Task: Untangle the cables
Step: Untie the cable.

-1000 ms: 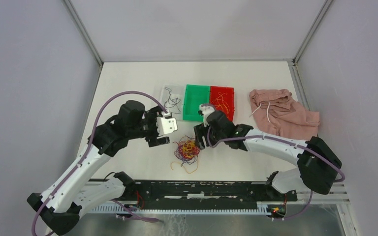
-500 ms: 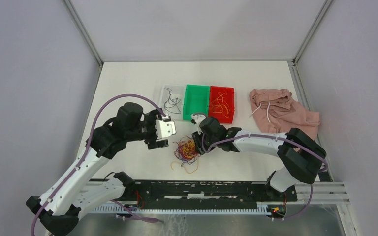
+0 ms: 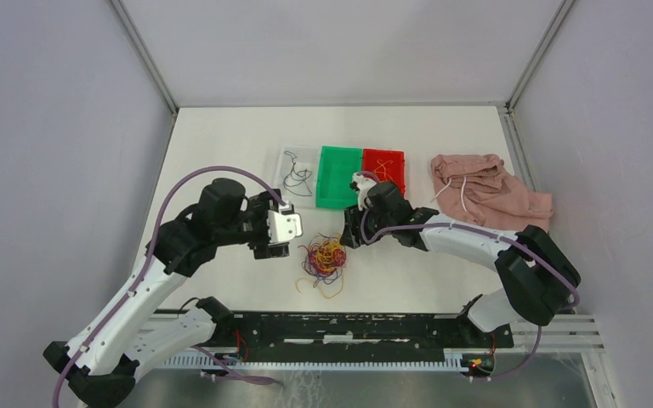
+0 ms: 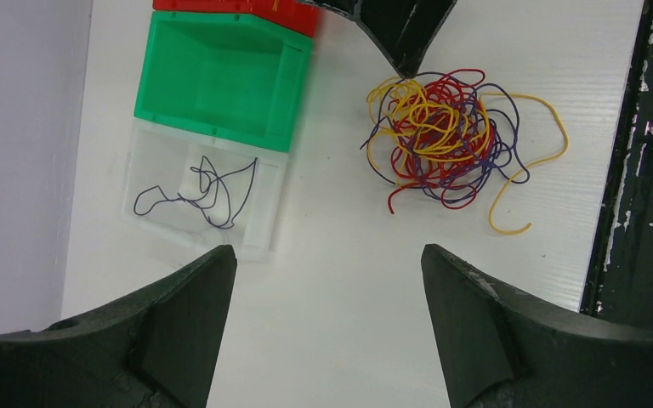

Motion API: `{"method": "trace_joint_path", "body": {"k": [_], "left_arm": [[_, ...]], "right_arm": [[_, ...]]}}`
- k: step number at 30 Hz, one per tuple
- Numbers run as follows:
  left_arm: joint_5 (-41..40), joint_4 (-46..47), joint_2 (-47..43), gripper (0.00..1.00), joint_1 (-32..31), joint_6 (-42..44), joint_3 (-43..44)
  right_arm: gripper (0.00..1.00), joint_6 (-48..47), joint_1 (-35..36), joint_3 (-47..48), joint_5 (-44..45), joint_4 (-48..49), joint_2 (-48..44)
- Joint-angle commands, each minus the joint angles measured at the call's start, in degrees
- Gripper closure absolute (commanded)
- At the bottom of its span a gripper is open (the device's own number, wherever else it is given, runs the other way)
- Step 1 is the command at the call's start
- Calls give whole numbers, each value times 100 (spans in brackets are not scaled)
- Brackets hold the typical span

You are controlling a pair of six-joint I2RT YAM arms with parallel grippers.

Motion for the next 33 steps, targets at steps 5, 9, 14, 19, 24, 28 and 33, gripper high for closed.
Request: {"method": "trace_joint_path", "body": {"k": [5,9,14,19,24,28,33], "left_arm": [[221,-13,-4,13,14,202,184],[188,-13,-6,13,12,208,223],[120,-13,7,13,15,271,305],[127,-15,44,13,13,286,347],[121,-13,31,13,12,288,358],[110,-54,29,13,15,319,383],[156,-52,34,13,15,353,367]], "right_arm": [[50,147,-228,-39,-372,375,95],[62,88,-214,-49,-374,515,403],[59,53,-15,-88,-377,664,532],[57,135,55,-114,-242,775,740],[70,288,53,-129,-156,1002,862],[93,237,57,-149,-15,875,513],[100,103,54,-93,145,358,-398]]}}
